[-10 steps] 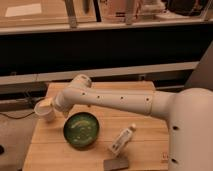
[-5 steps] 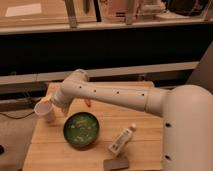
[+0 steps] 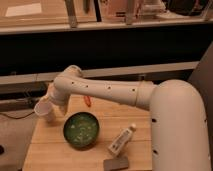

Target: Pick up the ceramic cup

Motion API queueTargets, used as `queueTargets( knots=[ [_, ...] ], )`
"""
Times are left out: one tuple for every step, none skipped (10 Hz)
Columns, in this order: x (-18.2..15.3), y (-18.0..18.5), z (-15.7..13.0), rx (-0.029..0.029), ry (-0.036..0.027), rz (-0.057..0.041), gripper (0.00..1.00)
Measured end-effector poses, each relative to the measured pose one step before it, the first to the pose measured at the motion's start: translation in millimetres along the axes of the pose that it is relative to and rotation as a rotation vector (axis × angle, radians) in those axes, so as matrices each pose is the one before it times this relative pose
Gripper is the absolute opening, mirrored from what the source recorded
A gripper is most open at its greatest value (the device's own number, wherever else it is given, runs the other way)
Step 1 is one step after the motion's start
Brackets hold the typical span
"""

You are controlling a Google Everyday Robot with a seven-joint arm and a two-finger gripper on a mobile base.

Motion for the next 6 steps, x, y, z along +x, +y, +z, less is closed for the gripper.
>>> queueTargets(
  knots=[
    [0.53,-2.16,3.53,-0.02286,0.0008,0.00315,0.8],
    [0.35,-1.97,2.67,-0.01864,0.00026,0.0028,0.8],
    [1.25,-2.35,3.54,-0.02681,0.00119,0.00582,0.8],
    [-0.52,-2.25,2.77,-0.01576,-0.00108,0.0009,0.8],
    [-1.08,-4.12,4.2,-0.02044,-0.00197,-0.00115,0.8],
    [-1.75,-3.92,4.85,-0.01736,-0.00433,-0.00181,0.8]
  ],
)
